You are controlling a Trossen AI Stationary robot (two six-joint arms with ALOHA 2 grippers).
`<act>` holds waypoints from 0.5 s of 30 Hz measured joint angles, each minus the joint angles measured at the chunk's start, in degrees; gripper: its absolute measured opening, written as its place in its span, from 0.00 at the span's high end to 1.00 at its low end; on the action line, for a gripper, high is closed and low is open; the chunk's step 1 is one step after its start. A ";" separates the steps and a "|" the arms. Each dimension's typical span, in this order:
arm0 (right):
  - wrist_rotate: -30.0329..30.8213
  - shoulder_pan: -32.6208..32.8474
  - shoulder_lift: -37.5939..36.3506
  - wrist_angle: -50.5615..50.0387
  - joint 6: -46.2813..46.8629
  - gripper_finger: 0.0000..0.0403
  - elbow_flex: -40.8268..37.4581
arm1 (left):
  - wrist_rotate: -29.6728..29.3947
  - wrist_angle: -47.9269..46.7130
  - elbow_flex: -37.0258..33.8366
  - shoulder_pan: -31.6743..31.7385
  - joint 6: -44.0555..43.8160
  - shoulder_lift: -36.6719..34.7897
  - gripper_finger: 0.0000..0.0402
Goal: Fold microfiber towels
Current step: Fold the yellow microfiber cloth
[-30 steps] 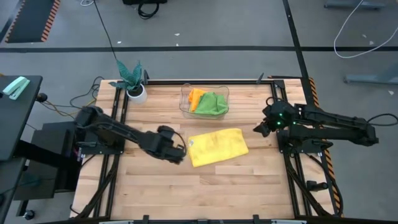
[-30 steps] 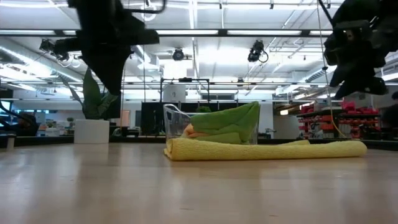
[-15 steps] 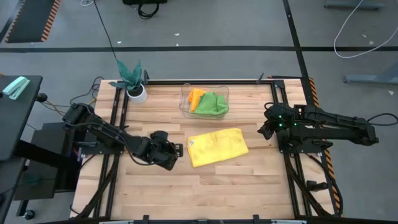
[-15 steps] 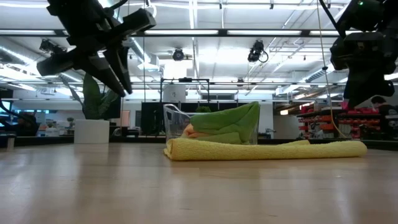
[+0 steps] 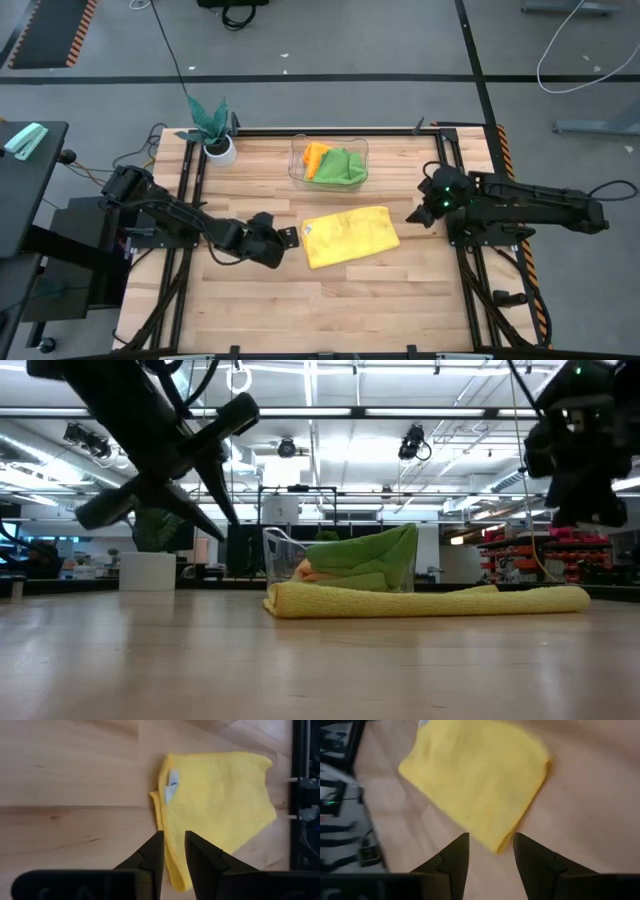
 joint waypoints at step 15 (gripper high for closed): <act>-8.03 -0.33 1.59 19.37 14.47 0.60 -15.56 | 4.57 13.89 -8.35 0.47 -0.10 -0.01 0.66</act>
